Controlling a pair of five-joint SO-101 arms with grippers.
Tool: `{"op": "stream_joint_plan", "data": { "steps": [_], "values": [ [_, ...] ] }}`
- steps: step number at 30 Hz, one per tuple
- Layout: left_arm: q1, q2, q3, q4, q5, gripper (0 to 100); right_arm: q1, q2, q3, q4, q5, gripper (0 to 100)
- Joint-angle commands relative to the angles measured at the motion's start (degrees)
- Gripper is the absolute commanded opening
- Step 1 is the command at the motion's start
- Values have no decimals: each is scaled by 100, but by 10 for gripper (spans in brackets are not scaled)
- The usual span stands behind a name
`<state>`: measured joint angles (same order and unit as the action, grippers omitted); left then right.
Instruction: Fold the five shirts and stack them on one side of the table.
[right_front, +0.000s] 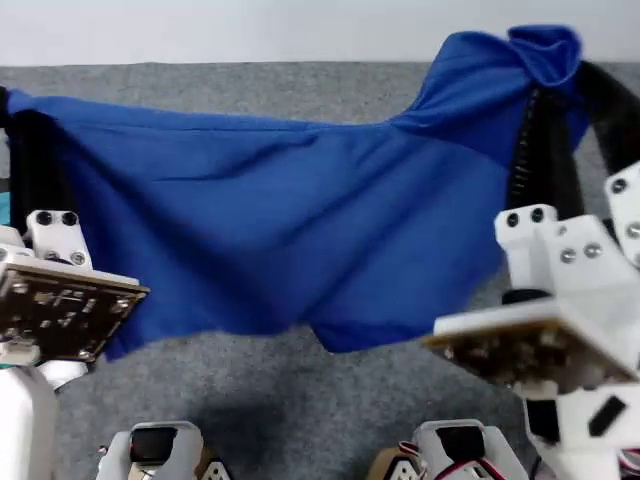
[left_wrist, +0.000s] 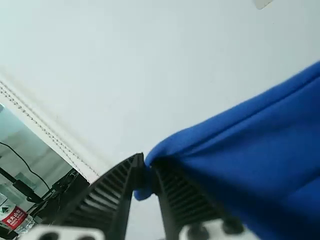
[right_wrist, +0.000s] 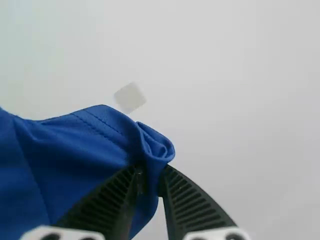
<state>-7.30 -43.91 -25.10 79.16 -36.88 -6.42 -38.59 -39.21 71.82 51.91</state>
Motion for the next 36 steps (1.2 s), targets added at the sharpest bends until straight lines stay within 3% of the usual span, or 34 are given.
{"op": "stream_joint_plan", "data": {
  "steps": [1, 4, 12, 36],
  "values": [
    [-35, -18, -110, -141, -308, 6, 198, 48, -176, -259, 316, 10],
    [-53, -26, 22, -211, -334, 6, 549, 127, -123, -409, 360, 10],
    [-1160, -62, 110, -1275, -308, 6, 1341, 233, -123, -1402, 369, 10],
    [-1160, -1029, 567, -818, -325, 6, 1349, -585, -97, -1446, 571, 10]
  ]
}}
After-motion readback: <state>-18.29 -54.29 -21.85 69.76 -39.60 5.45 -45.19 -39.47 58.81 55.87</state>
